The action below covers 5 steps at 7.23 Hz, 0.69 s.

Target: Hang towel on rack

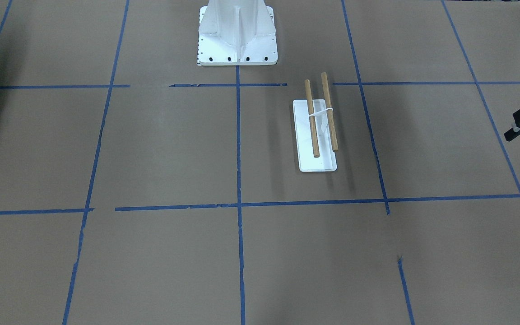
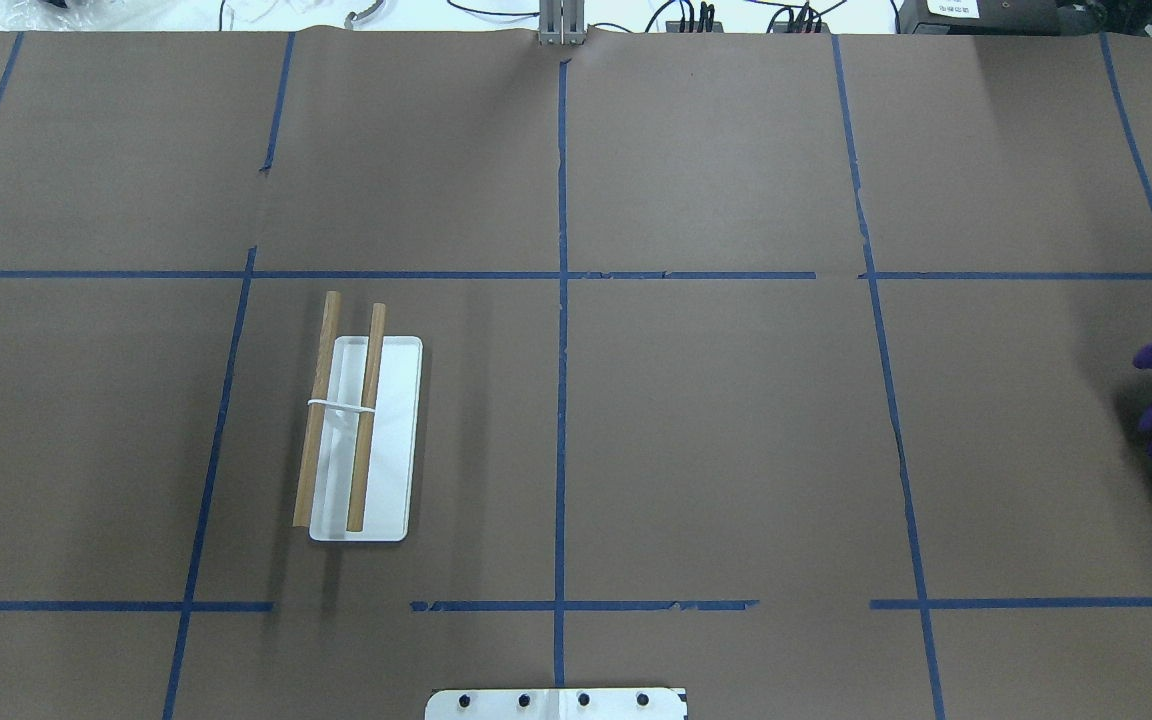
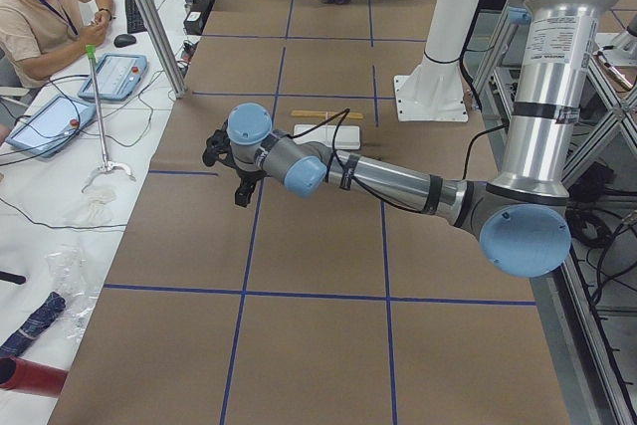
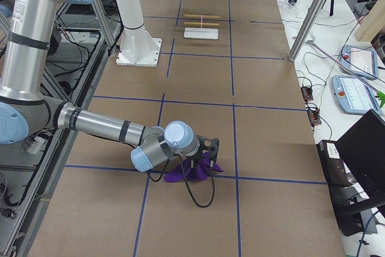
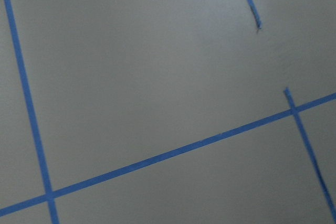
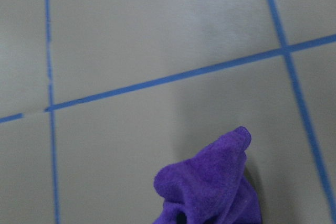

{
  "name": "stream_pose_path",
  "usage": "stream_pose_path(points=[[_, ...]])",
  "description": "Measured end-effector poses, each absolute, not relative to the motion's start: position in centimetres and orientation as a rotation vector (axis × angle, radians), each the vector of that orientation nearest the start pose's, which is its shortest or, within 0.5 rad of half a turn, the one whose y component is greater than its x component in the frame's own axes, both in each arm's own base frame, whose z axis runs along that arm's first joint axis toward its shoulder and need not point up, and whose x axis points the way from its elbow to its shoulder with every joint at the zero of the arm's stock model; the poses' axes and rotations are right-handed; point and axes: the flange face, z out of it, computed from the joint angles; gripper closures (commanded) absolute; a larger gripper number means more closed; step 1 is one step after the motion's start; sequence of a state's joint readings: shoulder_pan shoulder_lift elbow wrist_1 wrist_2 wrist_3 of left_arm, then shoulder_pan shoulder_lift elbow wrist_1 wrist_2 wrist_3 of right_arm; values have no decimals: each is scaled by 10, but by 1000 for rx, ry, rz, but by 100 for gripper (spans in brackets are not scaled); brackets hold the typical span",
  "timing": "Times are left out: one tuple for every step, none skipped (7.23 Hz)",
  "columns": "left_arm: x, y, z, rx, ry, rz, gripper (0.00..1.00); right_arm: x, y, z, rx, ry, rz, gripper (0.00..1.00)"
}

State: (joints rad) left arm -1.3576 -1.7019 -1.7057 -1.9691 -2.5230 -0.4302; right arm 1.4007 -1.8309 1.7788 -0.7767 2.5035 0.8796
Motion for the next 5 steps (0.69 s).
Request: stream_pose_path(points=[[94,-552,427,248,1143,45,3,-46,-421,501,129,-1189,306,100],[129,-556,389,190,1217,-21,6,-84,-443,440,98,-1261,307,100],[171,-559,348,115,1279,-75,5,-134,-464,378,53,-1321,310,100],[210,-559,309,25,1324,-123,6,-188,-480,316,11,-1355,334,100],[246,-555,278,-82,1353,-179,5,-240,-489,257,-18,-1359,364,100]])
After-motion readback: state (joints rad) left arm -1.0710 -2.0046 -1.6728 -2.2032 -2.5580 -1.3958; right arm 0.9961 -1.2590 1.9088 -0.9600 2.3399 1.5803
